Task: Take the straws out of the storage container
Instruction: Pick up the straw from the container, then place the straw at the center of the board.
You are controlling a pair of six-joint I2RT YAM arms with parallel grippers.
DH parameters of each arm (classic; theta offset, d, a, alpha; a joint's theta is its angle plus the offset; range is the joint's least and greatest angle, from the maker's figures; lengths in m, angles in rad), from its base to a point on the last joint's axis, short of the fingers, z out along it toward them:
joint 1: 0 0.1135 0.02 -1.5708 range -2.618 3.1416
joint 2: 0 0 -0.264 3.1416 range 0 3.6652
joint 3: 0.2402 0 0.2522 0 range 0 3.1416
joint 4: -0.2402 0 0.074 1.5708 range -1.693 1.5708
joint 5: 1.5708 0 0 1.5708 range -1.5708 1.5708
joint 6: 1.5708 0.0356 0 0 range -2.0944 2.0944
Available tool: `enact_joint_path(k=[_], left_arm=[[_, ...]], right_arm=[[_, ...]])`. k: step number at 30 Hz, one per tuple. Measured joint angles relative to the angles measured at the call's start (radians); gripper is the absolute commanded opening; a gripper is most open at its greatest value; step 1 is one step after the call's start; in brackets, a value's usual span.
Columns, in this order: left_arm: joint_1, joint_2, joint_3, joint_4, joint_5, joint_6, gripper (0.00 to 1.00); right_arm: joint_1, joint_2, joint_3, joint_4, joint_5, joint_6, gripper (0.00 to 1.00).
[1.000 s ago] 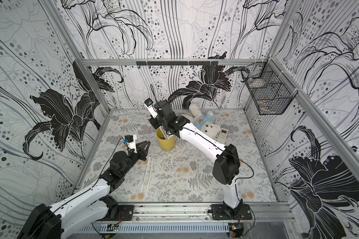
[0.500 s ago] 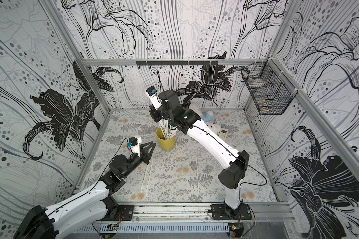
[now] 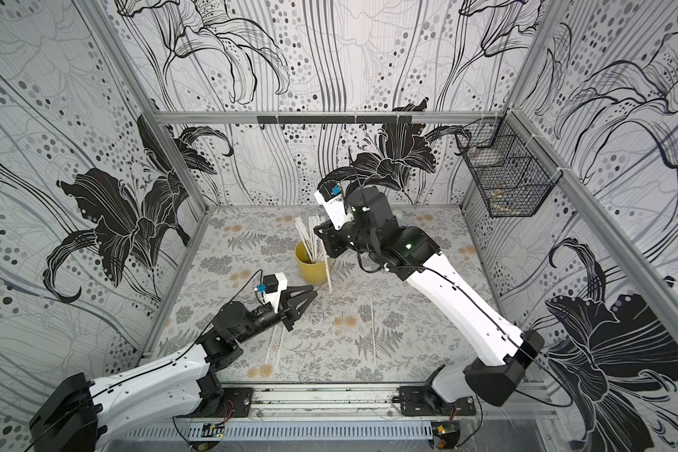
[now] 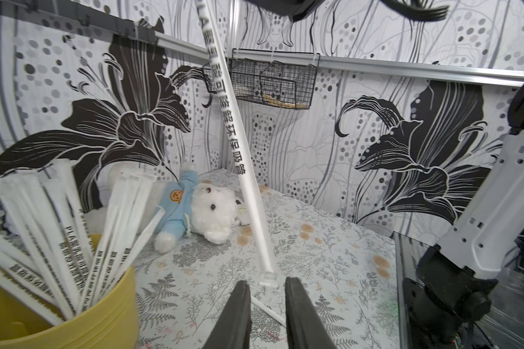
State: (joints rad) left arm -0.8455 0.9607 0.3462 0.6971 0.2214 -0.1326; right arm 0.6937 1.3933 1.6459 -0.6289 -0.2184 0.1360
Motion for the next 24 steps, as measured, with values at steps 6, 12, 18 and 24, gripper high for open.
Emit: enact_joint_path(k=[6, 12, 18, 24], left_arm=[[-0.095, 0.173, 0.023, 0.091, 0.051, -0.005, 0.25], [-0.156, 0.428, 0.063, 0.224, 0.092, -0.058, 0.24], [-0.172, 0.625, 0.101, 0.367, 0.139, -0.145, 0.23], [-0.175, 0.706, 0.151, 0.414, 0.148, -0.185, 0.22]], right_arm=[[-0.219, -0.077, -0.307, -0.019, -0.116, 0.051, 0.10], [-0.341, -0.043, -0.498, -0.040, -0.222, 0.059, 0.11], [-0.396, 0.035, -0.564, -0.040, -0.258, 0.058, 0.16], [-0.397, 0.121, -0.600, -0.036, -0.246, 0.059, 0.15]])
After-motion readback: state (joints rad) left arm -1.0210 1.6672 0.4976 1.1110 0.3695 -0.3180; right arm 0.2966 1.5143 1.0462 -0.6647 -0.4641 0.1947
